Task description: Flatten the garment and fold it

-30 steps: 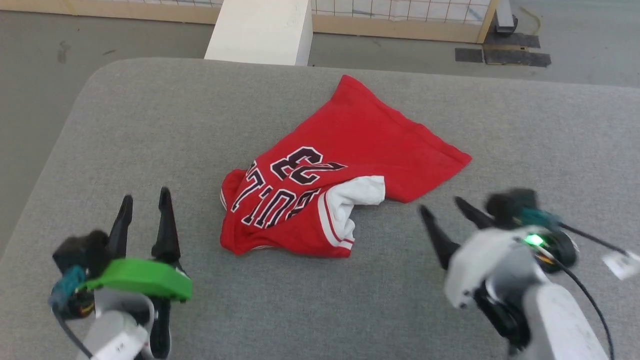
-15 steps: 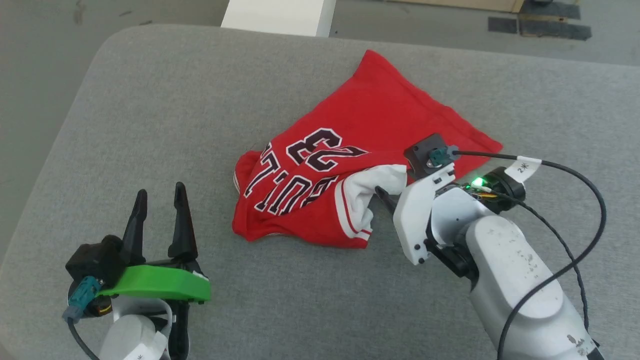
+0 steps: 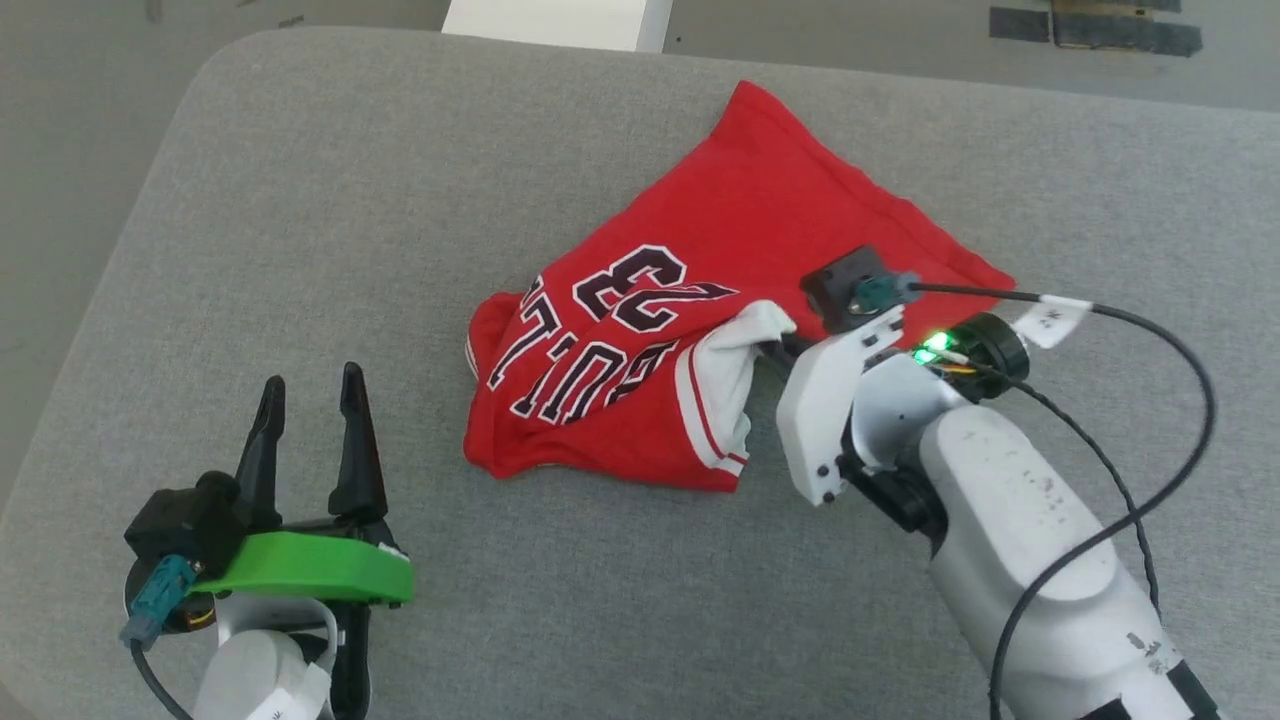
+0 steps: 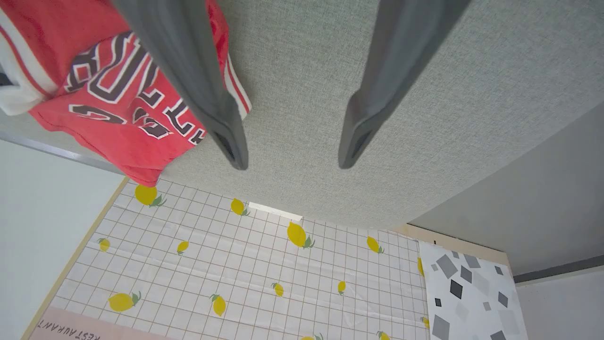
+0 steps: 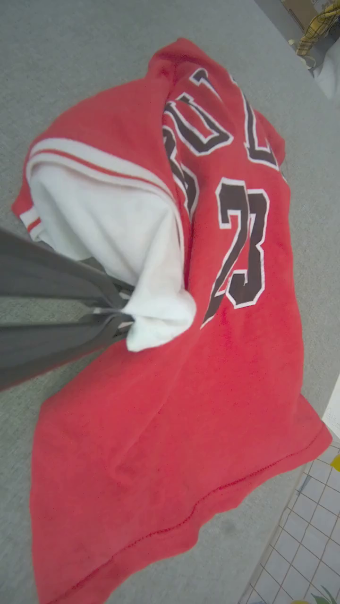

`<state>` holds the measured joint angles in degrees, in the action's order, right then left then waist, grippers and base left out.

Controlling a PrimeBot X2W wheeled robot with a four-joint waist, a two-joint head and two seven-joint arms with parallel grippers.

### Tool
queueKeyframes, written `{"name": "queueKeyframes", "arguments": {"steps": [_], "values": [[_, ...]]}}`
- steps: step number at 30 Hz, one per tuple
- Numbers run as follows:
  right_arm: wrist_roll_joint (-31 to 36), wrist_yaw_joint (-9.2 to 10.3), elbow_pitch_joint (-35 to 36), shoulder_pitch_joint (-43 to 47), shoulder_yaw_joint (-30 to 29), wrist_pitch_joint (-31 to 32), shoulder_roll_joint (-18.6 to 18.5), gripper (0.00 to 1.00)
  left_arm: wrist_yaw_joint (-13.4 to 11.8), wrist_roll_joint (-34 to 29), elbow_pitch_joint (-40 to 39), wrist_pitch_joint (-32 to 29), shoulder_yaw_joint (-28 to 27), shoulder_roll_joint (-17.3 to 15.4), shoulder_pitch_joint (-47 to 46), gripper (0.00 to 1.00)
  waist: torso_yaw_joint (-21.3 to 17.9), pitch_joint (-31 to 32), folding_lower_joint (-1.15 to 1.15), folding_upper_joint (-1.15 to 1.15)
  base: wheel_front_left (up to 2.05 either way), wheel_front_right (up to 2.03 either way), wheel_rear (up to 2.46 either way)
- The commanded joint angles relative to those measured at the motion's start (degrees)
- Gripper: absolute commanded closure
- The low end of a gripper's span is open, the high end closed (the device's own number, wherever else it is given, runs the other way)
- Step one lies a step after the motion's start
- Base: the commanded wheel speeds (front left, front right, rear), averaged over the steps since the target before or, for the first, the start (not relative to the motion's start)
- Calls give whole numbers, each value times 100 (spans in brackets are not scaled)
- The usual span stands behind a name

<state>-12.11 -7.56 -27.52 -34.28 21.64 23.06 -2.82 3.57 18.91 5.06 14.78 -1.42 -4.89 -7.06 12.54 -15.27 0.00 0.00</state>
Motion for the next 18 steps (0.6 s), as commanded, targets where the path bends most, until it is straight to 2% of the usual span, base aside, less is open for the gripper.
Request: {"name": "queueKeyframes", "arguments": {"steps": [1, 5, 7, 9, 14, 16, 18], "values": [[-47, 8, 59, -51, -77, -87, -6, 100, 46, -74, 18, 21, -36, 44, -8, 0, -57, 76, 0, 0, 0, 0, 0], [-15, 8, 544, 236, -596, -233, -45, 100, 68, -192, 52, 21, -67, 78, 68, 0, -161, 267, 0, 0, 0, 0, 0], [19, 8, 963, 508, -998, -143, -198, 100, 79, -255, 69, 21, -52, 87, 118, 0, -219, 349, 0, 0, 0, 0, 0], [63, 8, 1434, 839, -1467, 125, -465, 100, 100, -317, 63, 21, -37, 90, 149, 0, -278, 415, 0, 0, 0, 0, 0], [413, 8, 2448, 1627, -2825, 1268, -1364, 100, 157, -380, 86, 21, 1, 73, 187, 0, -412, 443, 0, 0, 0, 0, 0], [604, 8, 2644, 1888, -3297, 1666, -1605, 100, 178, -380, 117, 21, 22, 64, 183, 0, -443, 437, 0, 0, 0, 0, 0], [659, 8, 2693, 2127, -3747, 2008, -1585, 100, 197, -358, 163, 21, 47, 66, 175, 0, -465, 444, 0, 0, 0, 0, 0]]}}
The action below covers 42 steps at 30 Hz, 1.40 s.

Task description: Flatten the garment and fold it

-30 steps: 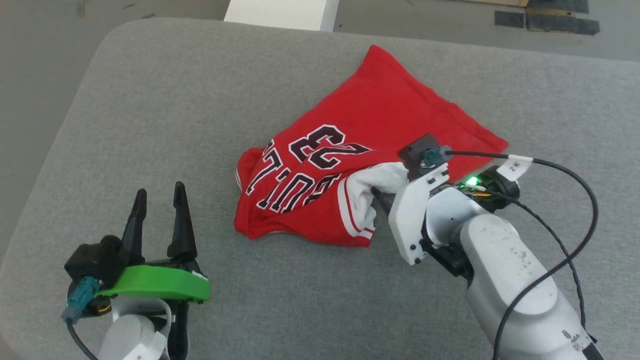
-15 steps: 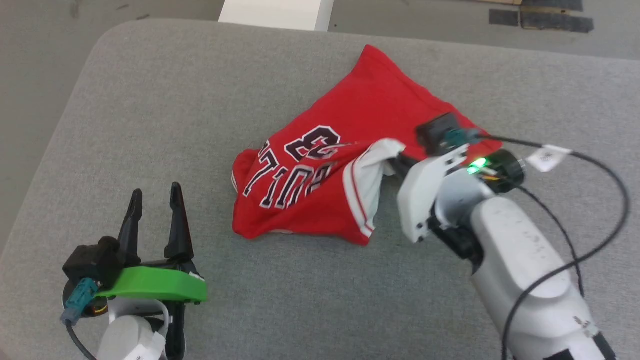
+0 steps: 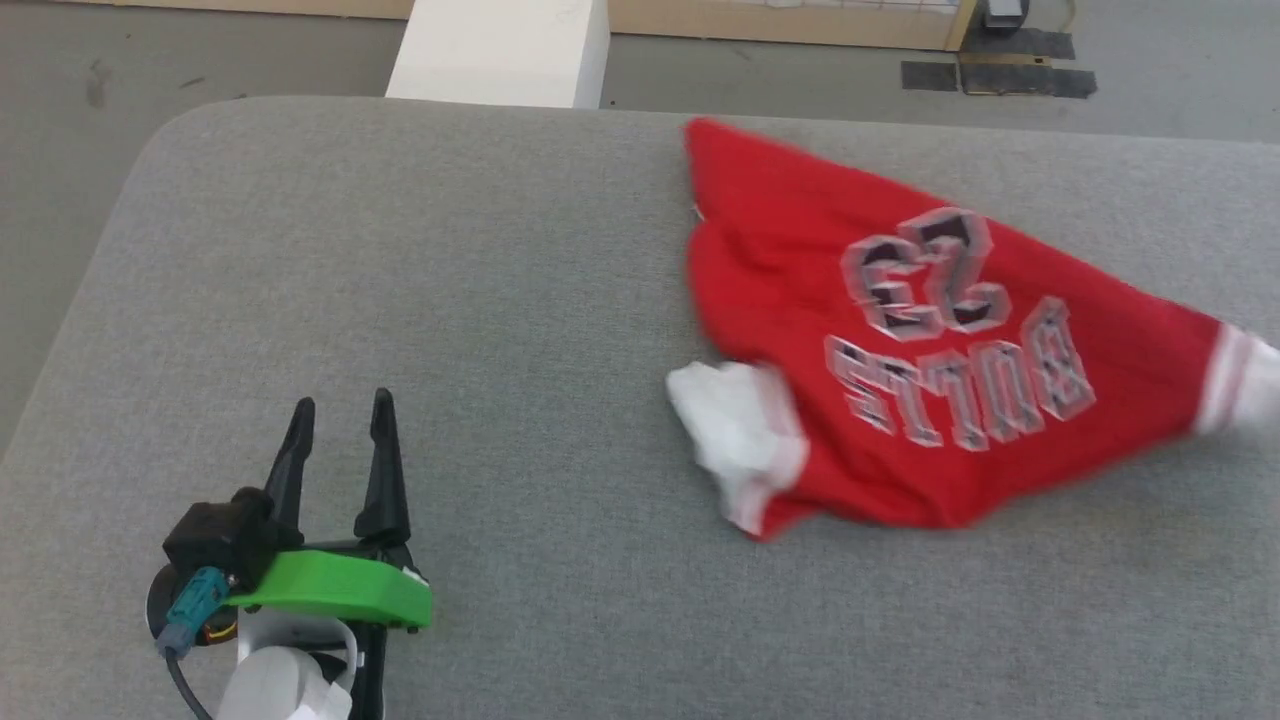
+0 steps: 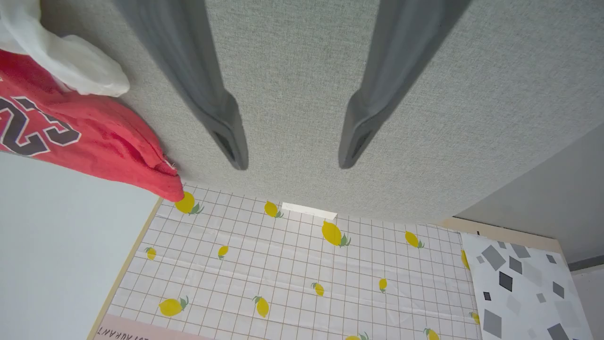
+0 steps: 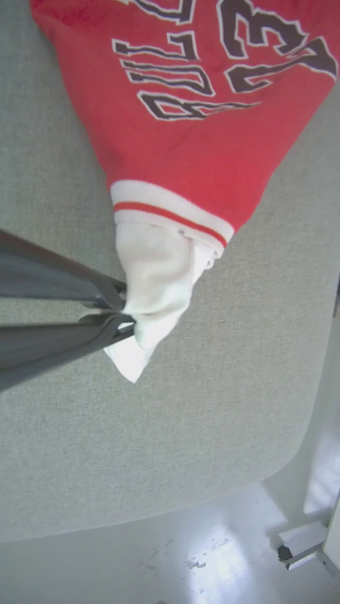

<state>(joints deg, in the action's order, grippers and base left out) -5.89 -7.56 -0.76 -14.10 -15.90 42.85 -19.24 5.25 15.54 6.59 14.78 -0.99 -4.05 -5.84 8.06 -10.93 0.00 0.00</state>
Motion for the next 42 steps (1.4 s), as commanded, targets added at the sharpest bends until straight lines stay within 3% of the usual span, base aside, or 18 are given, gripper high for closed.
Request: {"name": "queueKeyframes", "arguments": {"steps": [1, 3, 4, 5, 11, 15, 18, 21, 25, 29, 34, 40, 41, 42], "values": [[65, 8, 34, 250, -150, 120, 77, 100, 35, -21, 29, 21, 16, -18, 48, 0, -25, 13, 0, 0, 0, 0, 0], [17, 8, 4, 402, -397, 176, 306, 100, 46, 13, 86, 21, 30, -17, 57, 0, -58, 40, 0, 0, 0, 0, 0], [45, 8, 8, 465, -424, 149, 360, 22, 49, 22, 107, 21, 35, -19, 62, 0, -67, 56, 0, 0, 0, 0, 0], [46, 8, 35, 492, -505, 41, 470, 0, 55, 37, 130, 21, 40, -21, 66, 0, -82, 76, 0, 0, 0, 0, 0], [6, 8, 582, 582, -1023, -1076, 1273, 0, 85, 151, 228, -138, 159, -25, 33, 0, -142, 284, 0, 0, 0, 0, 0], [-109, 8, 922, 836, -1039, -1660, 1575, 0, 120, 328, 206, -564, 423, 11, -217, 0, -230, 373, 0, 0, 0, 0, 0], [-217, 8, 972, 991, -888, -1840, 1626, 0, 135, 525, 327, -1292, 738, 48, -622, 0, -335, 370, 0, 0, 0, 0, 0], [-466, 8, 875, 1072, -660, -1938, 1633, 0, 72, 724, 592, -2428, 1146, 83, -1229, 0, -496, 320, 0, 0, 0, 0, 0], [-528, 8, 788, 1115, -473, -1993, 1635, 0, -32, 705, 916, -4007, 1872, 104, -2049, 0, -714, 209, 0, 0, 0, 0, 0], [-625, 8, 673, 1101, -385, -2041, 1635, 0, 6, 614, 1107, -5033, 2532, 111, -2609, 0, -959, 78, 0, 0, 0, 0, 0], [-717, 8, 612, 1121, -397, -2165, 1636, 0, 10, 334, 1496, -5685, 2897, -13, -2939, 0, -1180, -86, 0, 0, 0, 0, 0], [-718, 8, 525, 1137, -491, -2333, 1636, 0, -210, 171, 1713, -5671, 2863, -155, -3075, 0, -1219, -206, 0, 0, 0, 0, 0], [-718, 8, 512, 1138, -492, -2349, 1636, 0, -228, 181, 1739, -5647, 2856, -151, -3070, 26, -1202, -212, 0, 0, 0, 0, 0], [-727, 8, 502, 1135, -480, -2354, 1636, 0, -238, 205, 1765, -5641, 2850, -144, -3060, 66, -1180, -216, 0, 0, 0, 0, 0]]}}
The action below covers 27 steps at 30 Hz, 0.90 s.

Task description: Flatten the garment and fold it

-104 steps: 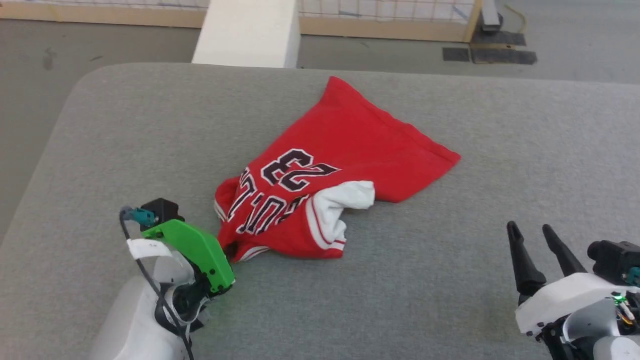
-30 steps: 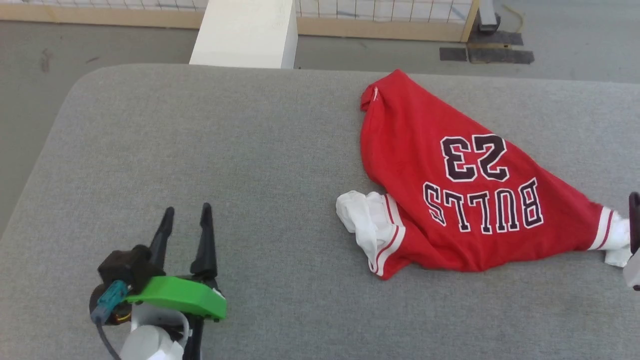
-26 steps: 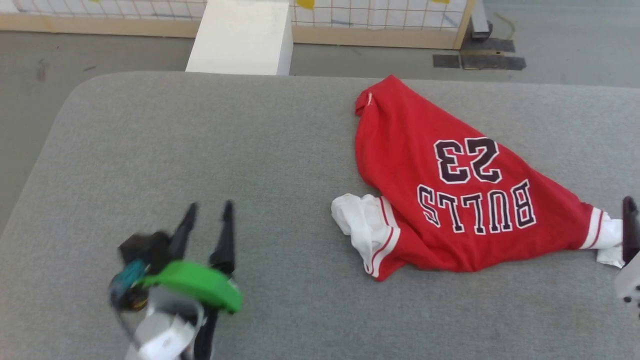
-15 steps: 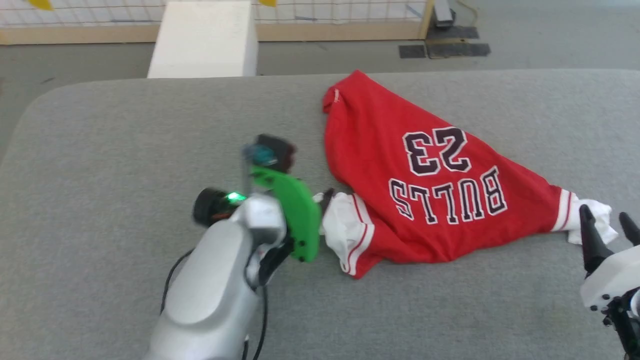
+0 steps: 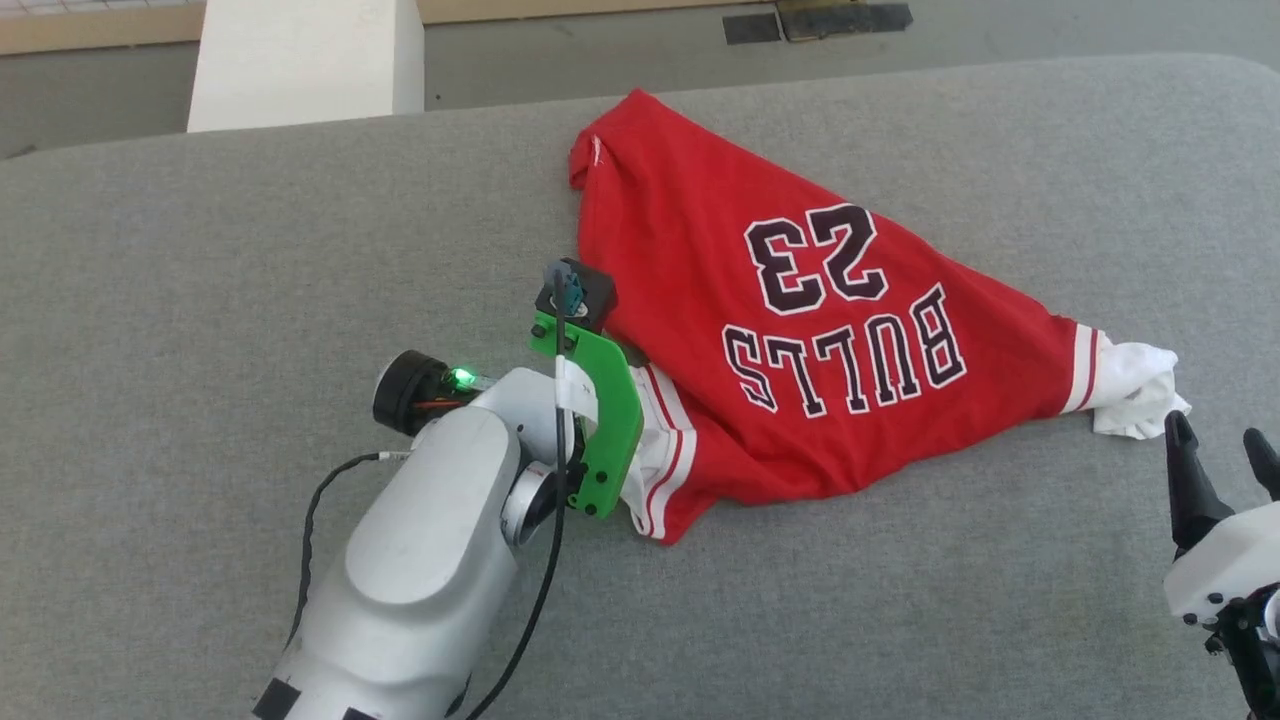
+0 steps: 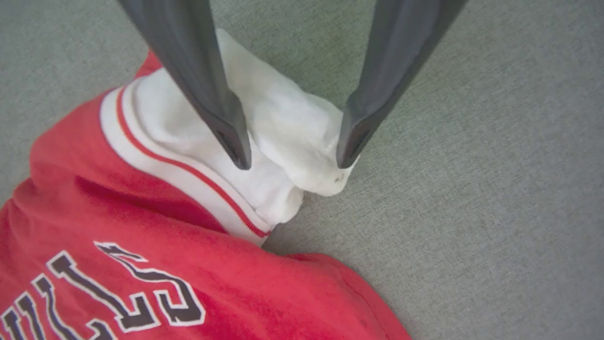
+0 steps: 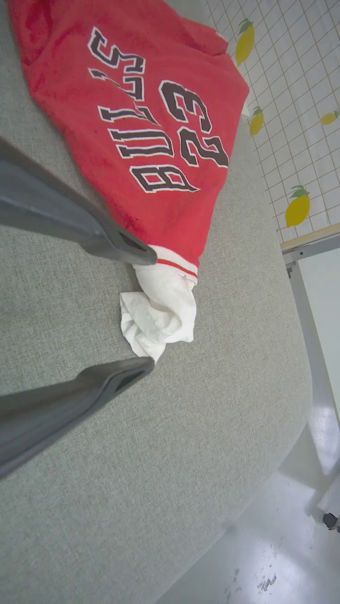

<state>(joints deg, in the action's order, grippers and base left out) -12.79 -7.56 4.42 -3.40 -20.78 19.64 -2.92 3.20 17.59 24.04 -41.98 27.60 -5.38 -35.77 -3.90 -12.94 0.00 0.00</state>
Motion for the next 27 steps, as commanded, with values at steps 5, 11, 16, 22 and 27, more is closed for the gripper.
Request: {"name": "queueKeyframes", "arguments": {"steps": [5, 11, 16, 22, 27], "values": [[-19, 8, -62, 10, 104, -86, 3, 0, 15, 141, 85, 112, -8, 33, -77, 100, 177, -12, 0, 0, 0, 0, 0], [51, 8, -128, -46, 167, -105, 4, 0, -109, 836, -182, 731, -527, 165, -27, 100, 456, 60, 0, 0, 0, 0, 0], [77, 8, -185, -36, 232, -101, 4, 0, -461, 1873, -662, 1426, -1539, 215, 516, 100, 706, 182, 0, 0, 0, 0, 0], [85, 8, -209, -24, 321, -54, 4, 0, -1050, 2365, -702, 1946, -2506, 102, 1822, 100, 964, 256, 0, 0, 0, 0, 0], [113, 8, -196, 4, 413, 18, 4, 0, -1315, 2659, -613, 2460, -2966, 166, 2372, 0, 1053, 332, 0, 0, 0, 0, 0]]}}
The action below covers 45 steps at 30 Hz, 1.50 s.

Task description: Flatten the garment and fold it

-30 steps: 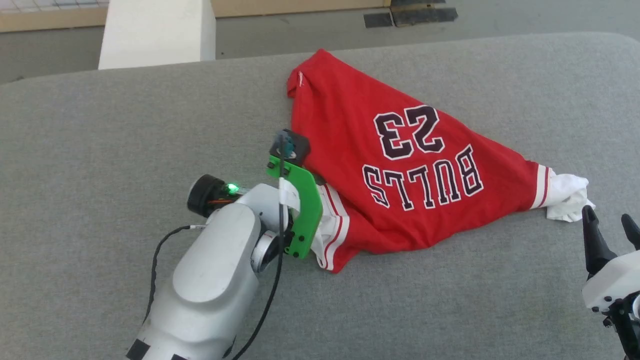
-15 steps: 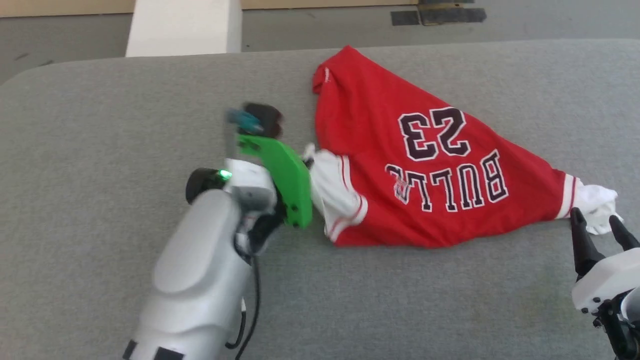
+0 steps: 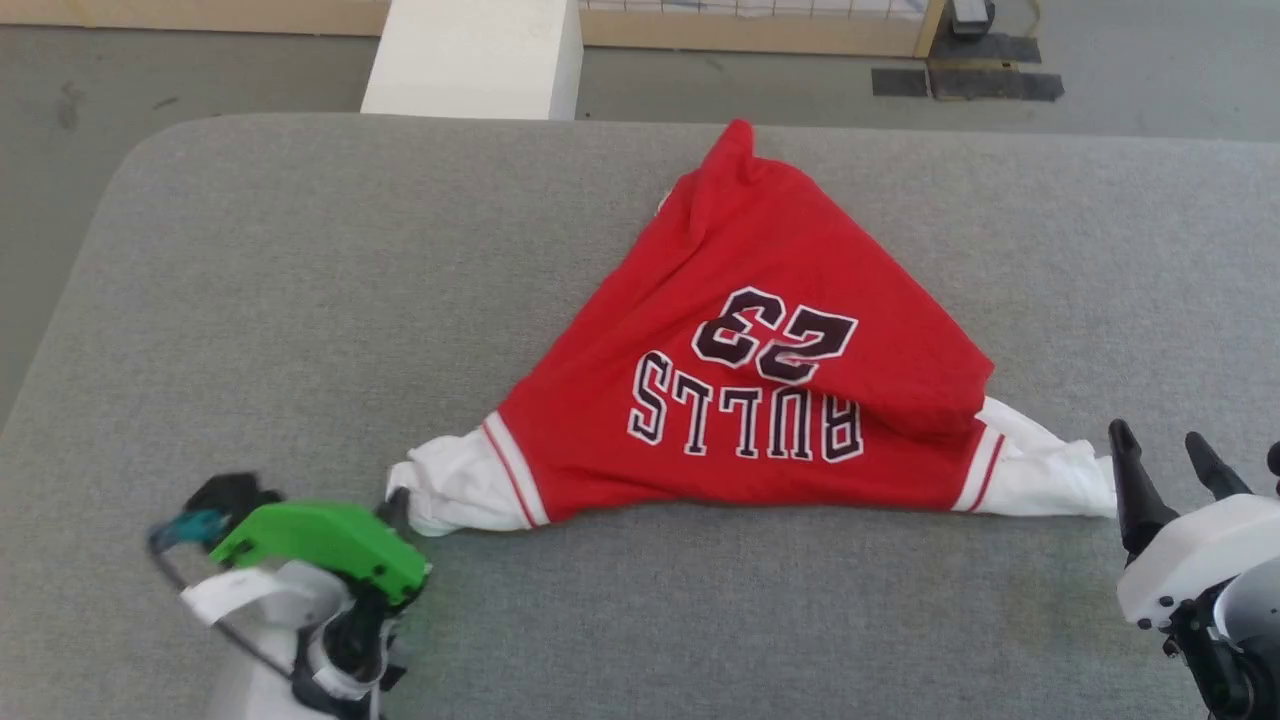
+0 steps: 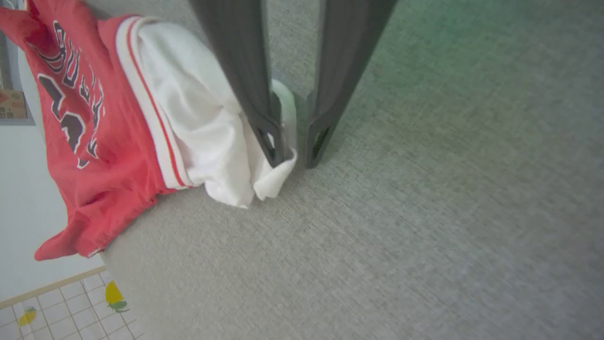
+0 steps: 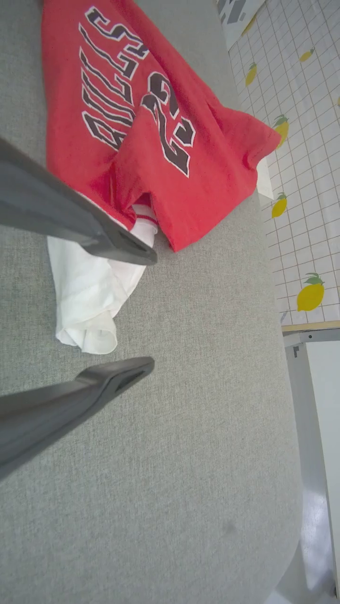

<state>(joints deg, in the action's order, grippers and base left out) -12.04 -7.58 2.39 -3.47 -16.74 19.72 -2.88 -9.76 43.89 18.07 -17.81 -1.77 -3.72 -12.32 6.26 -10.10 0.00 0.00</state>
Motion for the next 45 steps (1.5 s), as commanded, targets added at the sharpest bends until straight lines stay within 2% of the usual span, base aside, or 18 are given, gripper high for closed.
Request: {"name": "queueKeyframes", "arguments": {"steps": [1, 4, 5, 11, 15, 19, 24, 27, 32, 41, 42, 43, 44, 45], "values": [[34, 9, 7, 23, 39, 28, 0, 0, -42, 66, -46, 199, -107, 10, 100, 0, 39, 79, 0, 0, 0, 0, 0], [20, 9, 28, 77, 92, 70, 0, 0, -23, -144, -238, 798, -237, -74, 253, 0, 40, 125, 0, 0, 0, 0, 0], [12, 9, 33, 101, 99, 76, 0, 0, 11, -385, -325, 1090, -201, -199, 309, 0, 40, 139, 0, 0, 0, 0, 0], [-23, 9, 8, 245, 98, 161, 0, 0, 241, -1555, -659, 2034, 390, -700, 605, 0, 16, 164, 0, 0, 0, 0, 0], [91, 9, 35, 172, 196, 346, 1, 0, 471, -1830, -881, 2692, 612, -732, 753, 0, -27, 120, 0, 0, 0, 0, 0], [268, 9, 21, -357, 535, 771, 1, 0, 640, -2033, -1071, 3143, 686, -738, 887, 0, -78, -25, 0, 0, 0, 0, 0], [638, 9, -399, -1500, 1158, 1600, -17, 0, 750, -2276, -1259, 3265, 712, -669, 860, 0, 24, -303, 0, 0, 0, 0, 0], [809, 9, -887, -2135, 1737, 2220, -232, 0, 812, -2369, -1321, 3276, 721, -581, 756, 0, 170, -486, 0, 0, 0, 0, 0], [713, 9, -1647, -2915, 2838, 3207, -723, 0, 964, -2487, -1430, 3279, 667, -337, 555, 0, 498, -808, 0, 0, 0, 0, 0], [448, 9, -2431, -3410, 3969, 3780, -1288, 0, 1242, -2574, -1366, 3280, 519, -65, 394, 0, 857, -1162, 0, 0, 0, 0, 0], [351, 9, -2472, -3435, 4029, 3856, -1329, 50, 1269, -2585, -1356, 3280, 502, -45, 380, 0, 882, -1183, 0, 0, 0, 0, 0], [297, 9, -2480, -3462, 4079, 3888, -1373, 93, 1288, -2594, -1346, 3281, 494, -31, 368, 0, 906, -1201, 0, 0, 0, 0, 0], [244, 9, -2483, -3504, 4109, 3921, -1428, 100, 1311, -2602, -1322, 3281, 491, -14, 353, 0, 938, -1223, 0, 0, 0, 0, 0], [198, 9, -2474, -3552, 4077, 3909, -1455, 100, 1328, -2608, -1308, 3281, 488, -3, 338, 0, 961, -1237, 0, 0, 0, 0, 0]]}}
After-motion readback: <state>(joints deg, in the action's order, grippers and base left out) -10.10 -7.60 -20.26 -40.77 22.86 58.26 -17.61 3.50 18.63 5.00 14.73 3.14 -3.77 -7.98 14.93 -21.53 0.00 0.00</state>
